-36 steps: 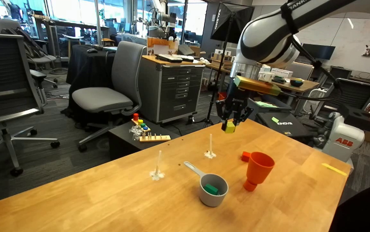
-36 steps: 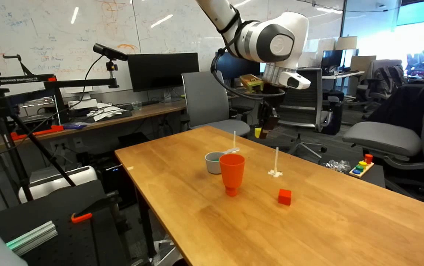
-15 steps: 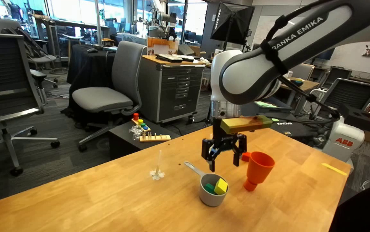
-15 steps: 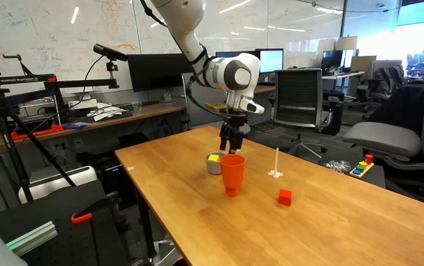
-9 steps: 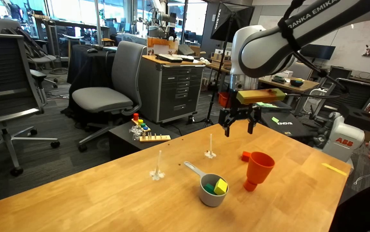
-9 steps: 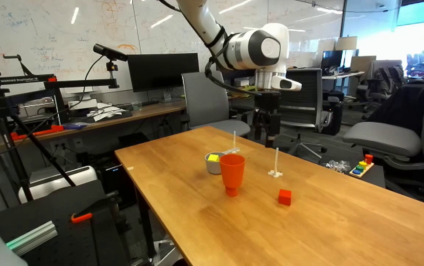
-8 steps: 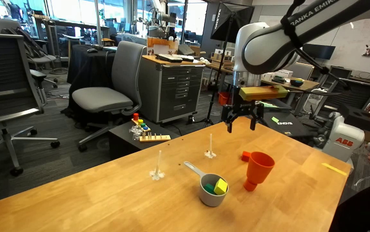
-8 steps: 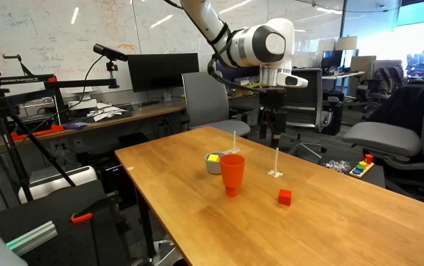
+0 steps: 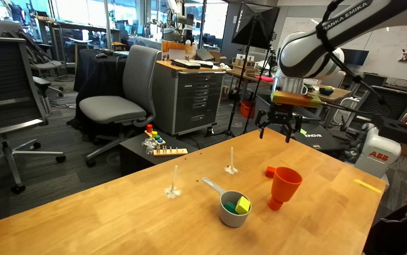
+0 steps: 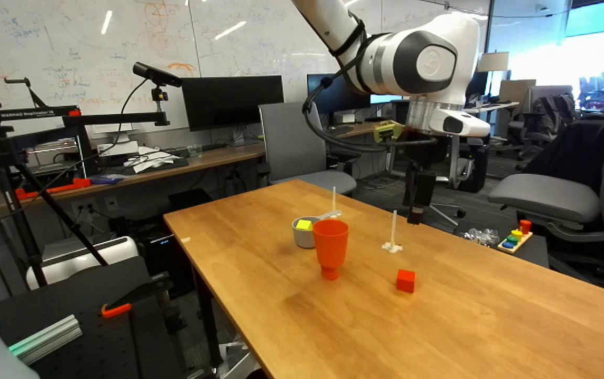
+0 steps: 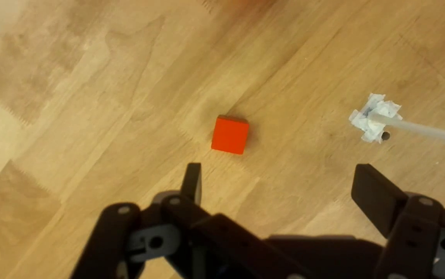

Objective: Put the blocks in the gray pot one at a time

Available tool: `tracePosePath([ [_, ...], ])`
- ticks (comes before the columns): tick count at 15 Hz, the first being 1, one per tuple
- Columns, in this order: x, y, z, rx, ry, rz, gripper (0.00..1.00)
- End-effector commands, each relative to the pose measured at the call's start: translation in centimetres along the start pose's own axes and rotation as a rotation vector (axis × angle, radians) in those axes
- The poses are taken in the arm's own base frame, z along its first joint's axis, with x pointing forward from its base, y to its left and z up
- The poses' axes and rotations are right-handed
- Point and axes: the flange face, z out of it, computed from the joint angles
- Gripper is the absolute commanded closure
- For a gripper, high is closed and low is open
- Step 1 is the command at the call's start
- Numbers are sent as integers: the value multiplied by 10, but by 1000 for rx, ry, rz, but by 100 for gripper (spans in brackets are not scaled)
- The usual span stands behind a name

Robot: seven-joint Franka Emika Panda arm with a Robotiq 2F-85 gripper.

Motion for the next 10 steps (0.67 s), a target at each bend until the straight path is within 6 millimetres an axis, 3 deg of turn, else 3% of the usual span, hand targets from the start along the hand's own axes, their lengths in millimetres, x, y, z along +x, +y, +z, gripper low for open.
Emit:
tracePosePath([
  [1, 18, 3, 25, 108, -19, 165, 0],
  [6, 35, 5, 75, 194, 15, 371, 0],
  [10, 27, 0, 115, 153, 6, 425, 0],
])
